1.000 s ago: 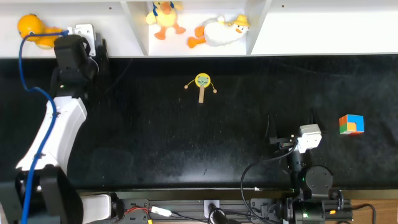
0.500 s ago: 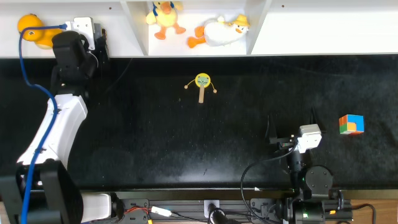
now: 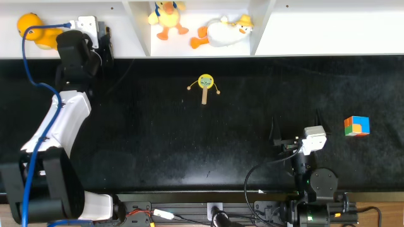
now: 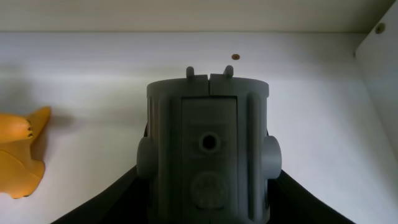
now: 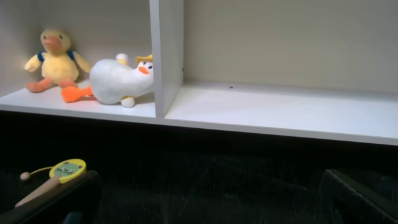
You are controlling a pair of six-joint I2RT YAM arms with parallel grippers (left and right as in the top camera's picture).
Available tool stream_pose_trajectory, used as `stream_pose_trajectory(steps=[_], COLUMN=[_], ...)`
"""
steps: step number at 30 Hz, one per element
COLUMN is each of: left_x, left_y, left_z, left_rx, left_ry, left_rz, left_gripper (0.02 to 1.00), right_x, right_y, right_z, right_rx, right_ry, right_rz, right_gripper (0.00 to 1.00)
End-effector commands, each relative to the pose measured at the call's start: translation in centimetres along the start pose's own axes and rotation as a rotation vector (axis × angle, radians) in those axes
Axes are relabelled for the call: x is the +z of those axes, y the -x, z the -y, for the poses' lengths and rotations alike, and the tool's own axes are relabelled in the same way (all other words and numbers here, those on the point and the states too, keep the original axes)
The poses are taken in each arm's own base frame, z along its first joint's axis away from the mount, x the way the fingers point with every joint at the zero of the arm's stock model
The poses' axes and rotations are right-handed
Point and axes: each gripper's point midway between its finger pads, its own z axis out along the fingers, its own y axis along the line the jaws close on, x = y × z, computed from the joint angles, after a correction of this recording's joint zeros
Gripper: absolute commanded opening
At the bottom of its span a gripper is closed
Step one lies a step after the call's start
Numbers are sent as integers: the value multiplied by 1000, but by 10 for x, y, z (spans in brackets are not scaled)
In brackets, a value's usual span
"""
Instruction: Store Toys
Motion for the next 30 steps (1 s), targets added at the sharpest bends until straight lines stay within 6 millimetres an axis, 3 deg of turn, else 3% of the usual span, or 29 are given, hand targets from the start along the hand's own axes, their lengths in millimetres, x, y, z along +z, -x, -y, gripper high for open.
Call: stream_pose_trajectory(steps=[1,5,15,27,30], left_x=[6,7,7,4,-5], left_y=[6,6,7,11,12], left_z=[-8,-8,-8,0,2], left_rx=[3,3,3,5,5], left_ry=[7,7,7,-38,-47], left_rz=[8,8,15,25,12], left_gripper=[220,463,763,1000,998], right_x=[0,0,0,0,0], right_y=[-3,-3,-3,-3,-3], right_z=[2,2,2,2,2], right_rx=[5,5,5,5,5], right_ry=[-13,-13,-13,-13,-13], right_rz=[0,0,0,0,0], right_gripper=[996,996,996,996,996])
